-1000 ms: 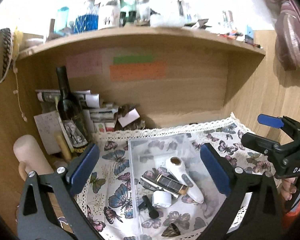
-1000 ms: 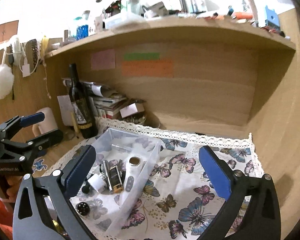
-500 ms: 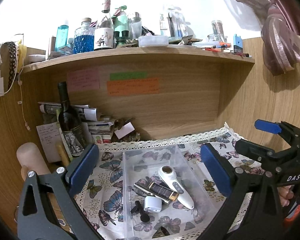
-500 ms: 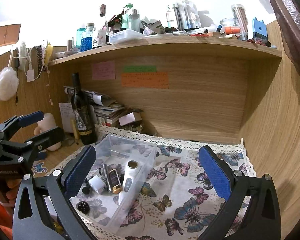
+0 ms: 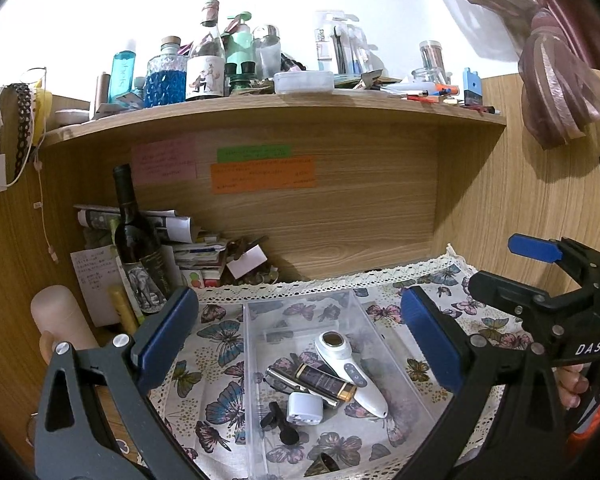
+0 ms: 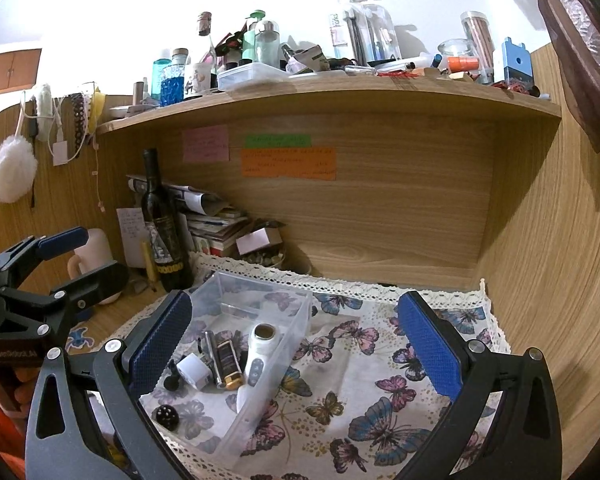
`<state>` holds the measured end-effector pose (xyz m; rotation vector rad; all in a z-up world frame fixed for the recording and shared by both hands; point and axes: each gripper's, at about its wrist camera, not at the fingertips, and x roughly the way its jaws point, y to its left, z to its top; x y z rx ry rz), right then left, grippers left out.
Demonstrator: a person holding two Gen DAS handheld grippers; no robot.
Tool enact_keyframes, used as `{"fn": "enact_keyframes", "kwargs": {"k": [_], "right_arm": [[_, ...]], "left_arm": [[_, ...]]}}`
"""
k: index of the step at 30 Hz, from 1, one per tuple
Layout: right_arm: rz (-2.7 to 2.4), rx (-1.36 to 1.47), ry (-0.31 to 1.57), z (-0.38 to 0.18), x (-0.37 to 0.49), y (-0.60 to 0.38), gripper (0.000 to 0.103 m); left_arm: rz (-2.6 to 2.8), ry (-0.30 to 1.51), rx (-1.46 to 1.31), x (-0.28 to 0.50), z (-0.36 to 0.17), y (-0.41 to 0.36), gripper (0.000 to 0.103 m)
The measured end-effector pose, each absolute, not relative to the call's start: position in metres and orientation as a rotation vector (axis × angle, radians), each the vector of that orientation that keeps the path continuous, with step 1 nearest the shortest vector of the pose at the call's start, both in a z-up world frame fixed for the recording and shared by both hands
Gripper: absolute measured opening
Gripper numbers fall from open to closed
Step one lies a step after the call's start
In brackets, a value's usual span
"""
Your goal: Organize rigid objects
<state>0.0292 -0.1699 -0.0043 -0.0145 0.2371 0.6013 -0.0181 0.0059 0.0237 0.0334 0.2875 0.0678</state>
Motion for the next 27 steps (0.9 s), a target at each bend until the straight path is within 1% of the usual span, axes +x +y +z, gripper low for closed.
{"fn": "enact_keyframes", "kwargs": {"k": [27], "right_arm": [[0.596, -0.027, 0.221, -0.0029, 0.0313, -0.1690, 0.103]], "left_arm": [[0.061, 0.279, 0.018, -0.0178, 0.0249, 0.0075, 0.103]]}}
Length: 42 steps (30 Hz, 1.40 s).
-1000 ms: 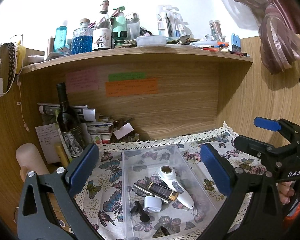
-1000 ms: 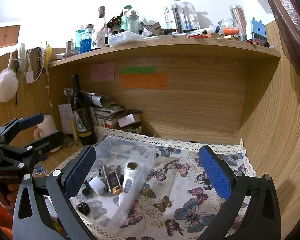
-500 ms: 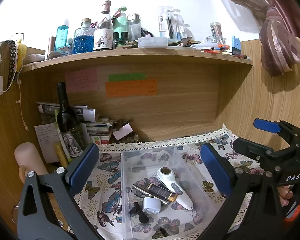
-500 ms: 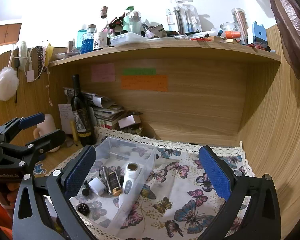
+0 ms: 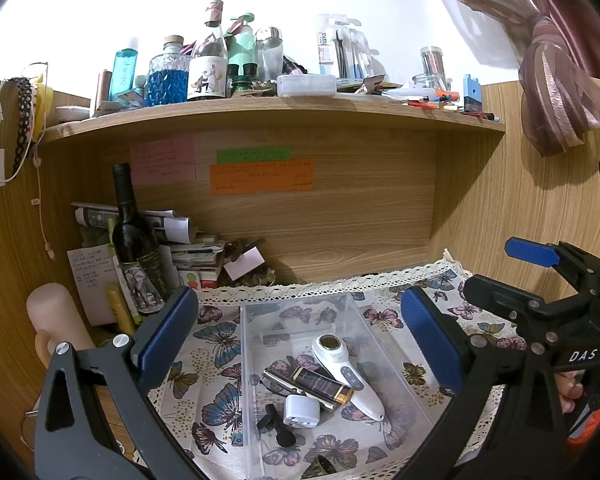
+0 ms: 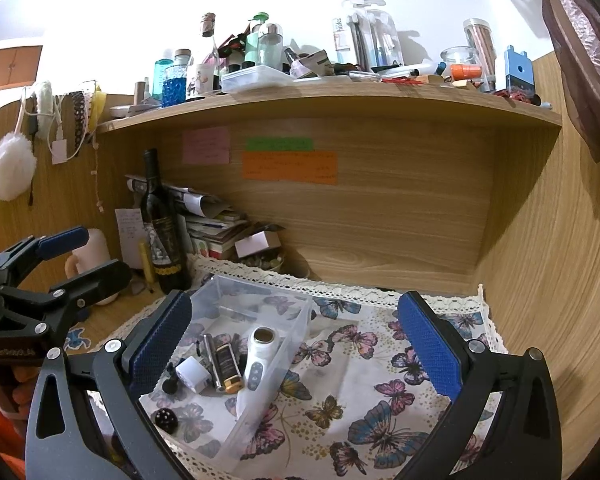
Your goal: Organize rigid objects
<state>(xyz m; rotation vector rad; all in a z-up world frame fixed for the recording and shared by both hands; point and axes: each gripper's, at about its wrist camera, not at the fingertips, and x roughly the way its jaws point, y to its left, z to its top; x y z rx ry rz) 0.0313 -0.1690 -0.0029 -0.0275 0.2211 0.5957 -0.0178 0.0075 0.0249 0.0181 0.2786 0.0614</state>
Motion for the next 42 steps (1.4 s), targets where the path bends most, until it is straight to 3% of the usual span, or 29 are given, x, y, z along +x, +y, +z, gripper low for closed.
{"fn": "enact_keyframes", "kwargs": {"k": [42], "right_arm": [[0.597, -0.047, 0.229, -0.0027, 0.0355, -0.1690, 0.103]], "left_arm": [[0.043, 0.299, 0.002, -0.0138, 0.0230, 0.0071, 0.103]]}}
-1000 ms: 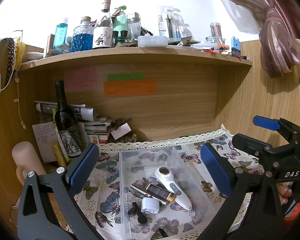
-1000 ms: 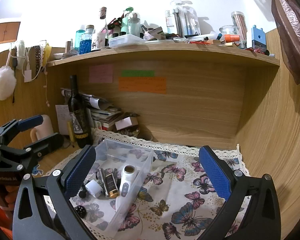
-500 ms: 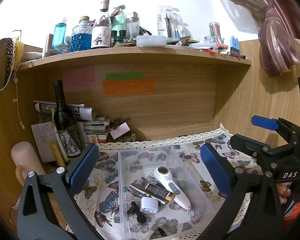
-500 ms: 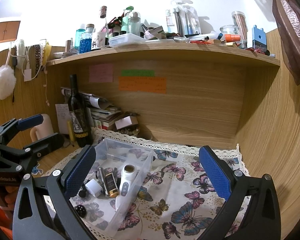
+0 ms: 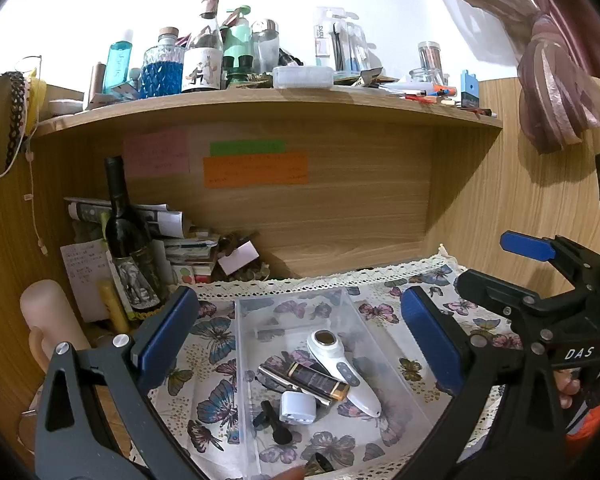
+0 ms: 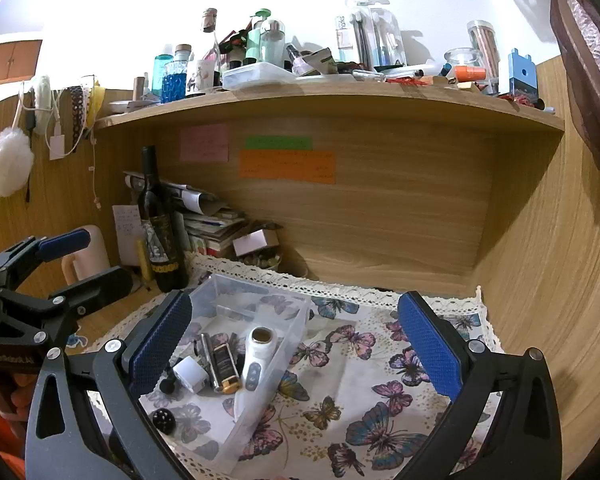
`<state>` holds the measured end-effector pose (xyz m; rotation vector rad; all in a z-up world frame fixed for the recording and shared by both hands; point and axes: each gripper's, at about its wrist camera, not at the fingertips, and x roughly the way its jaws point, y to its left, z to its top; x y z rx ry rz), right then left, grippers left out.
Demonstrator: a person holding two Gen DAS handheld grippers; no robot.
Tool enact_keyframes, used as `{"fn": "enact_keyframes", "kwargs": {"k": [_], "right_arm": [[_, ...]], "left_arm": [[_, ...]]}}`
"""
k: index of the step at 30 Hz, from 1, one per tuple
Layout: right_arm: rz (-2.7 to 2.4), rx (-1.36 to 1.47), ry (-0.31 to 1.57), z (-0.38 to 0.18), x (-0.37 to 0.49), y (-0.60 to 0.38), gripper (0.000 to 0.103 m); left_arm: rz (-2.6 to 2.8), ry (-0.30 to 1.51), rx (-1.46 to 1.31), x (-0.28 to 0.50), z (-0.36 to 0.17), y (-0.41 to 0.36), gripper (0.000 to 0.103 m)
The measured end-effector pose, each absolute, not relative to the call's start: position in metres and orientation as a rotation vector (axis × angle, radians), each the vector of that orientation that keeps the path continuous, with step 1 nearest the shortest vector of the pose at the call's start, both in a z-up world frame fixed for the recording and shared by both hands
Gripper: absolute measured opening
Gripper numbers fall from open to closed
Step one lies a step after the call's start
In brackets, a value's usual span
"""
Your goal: Organize rigid objects
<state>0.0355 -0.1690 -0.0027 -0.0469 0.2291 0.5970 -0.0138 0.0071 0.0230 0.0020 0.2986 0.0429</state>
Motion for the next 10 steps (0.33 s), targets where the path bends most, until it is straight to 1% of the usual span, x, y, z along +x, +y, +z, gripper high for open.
{"fn": "enact_keyframes", "kwargs": {"k": [10], "right_arm": [[0.593, -0.047, 0.233, -0.0032, 0.0351, -0.1675, 0.103]], "left_arm": [[0.033, 0.306, -0.005, -0.0117, 0.0219, 0.0073, 0.103]]}}
